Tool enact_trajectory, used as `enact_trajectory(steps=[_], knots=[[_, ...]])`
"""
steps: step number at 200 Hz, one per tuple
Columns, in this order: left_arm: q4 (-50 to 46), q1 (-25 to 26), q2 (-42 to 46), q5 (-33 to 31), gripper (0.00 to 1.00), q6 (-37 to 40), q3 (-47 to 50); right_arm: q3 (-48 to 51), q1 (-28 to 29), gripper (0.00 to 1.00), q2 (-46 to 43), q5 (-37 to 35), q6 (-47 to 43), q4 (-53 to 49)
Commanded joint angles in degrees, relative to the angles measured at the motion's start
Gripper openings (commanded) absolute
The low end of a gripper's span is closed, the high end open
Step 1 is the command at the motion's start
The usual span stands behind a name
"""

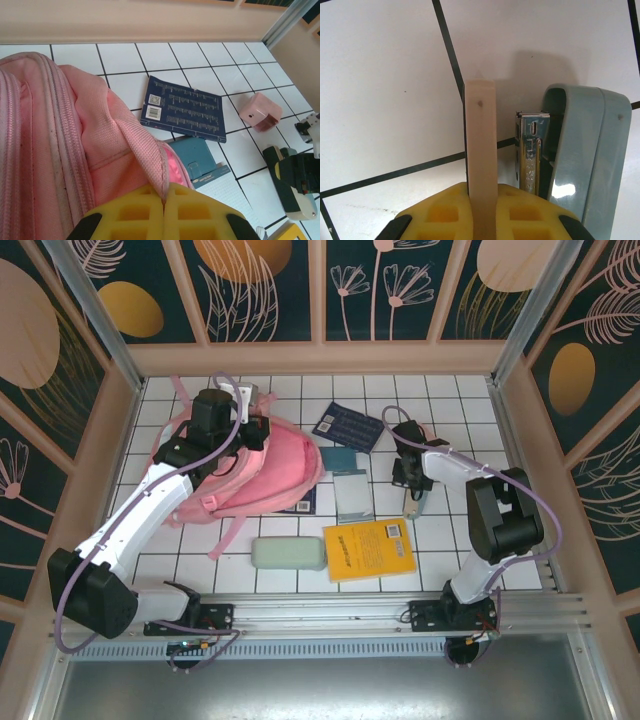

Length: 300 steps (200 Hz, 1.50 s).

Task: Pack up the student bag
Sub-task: Pick up the loose stationery from the middle-right of the table, then place the loose stationery in the student bag.

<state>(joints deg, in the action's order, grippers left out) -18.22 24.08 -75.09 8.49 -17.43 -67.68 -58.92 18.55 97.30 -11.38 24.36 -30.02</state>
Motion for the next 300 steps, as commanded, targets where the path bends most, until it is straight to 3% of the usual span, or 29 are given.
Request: enact_trajectory(steps=[1, 33, 62, 100, 135, 172, 246, 250, 261, 269, 283, 300], knots=[[5.47, 0.62, 1.35, 3.21, 0.00, 2.92, -2.05, -0.96, 0.34, 0.00, -1.81, -3.41, 0.28, -1.80], [5.39, 0.62, 2.17, 3.71, 0.00, 5.33, -3.69, -4.66, 2.49, 0.00, -10.27, -4.06, 0.60, -1.87], [3.89, 0.62, 3.01, 5.43, 0.00, 6.33, -6.53, -7.64, 5.68, 0.00, -17.67, 6.82, 2.77, 4.26], [2.99, 0.64, 5.39, 8.41, 0.00, 7.47, -9.04, -12.19, 11.53, 0.00, -15.83, 19.47, 10.23, 14.29], [4.48, 0.62, 8.25, 8.32, 0.00, 7.80, -9.23, -13.83, 16.54, 0.00, -8.31, 29.51, 20.97, 26.06], [6.77, 0.58, 8.89, 9.56, 0.00, 6.25, -10.67, -20.70, 22.42, 0.00, 4.26, 35.33, 28.38, 34.22], [10.09, 0.54, 7.18, 9.95, 0.00, 5.69, -11.44, -37.11, 29.08, 0.00, 27.24, 37.33, 47.24, 45.40], [10.48, 0.53, 7.07, 10.12, 0.00, 5.45, -11.51, -38.47, 29.28, 0.08, 28.57, 37.38, 47.68, 45.44], [11.24, 0.53, 6.84, 10.55, 0.00, 5.11, -11.68, -42.08, 29.49, 0.44, 32.05, 38.42, 48.43, 46.37], [11.45, 0.53, 6.80, 10.54, 0.00, 5.19, -11.89, -43.94, 29.55, 0.60, 33.92, 39.35, 49.33, 46.77], [10.92, 0.53, 6.72, 9.80, 0.00, 5.84, -12.50, -44.46, 29.79, 0.71, 34.74, 40.36, 49.91, 49.52], [10.48, 0.54, 7.12, 8.73, 0.00, 6.51, -12.67, -43.86, 29.66, 0.72, 33.57, 40.54, 48.44, 50.15]])
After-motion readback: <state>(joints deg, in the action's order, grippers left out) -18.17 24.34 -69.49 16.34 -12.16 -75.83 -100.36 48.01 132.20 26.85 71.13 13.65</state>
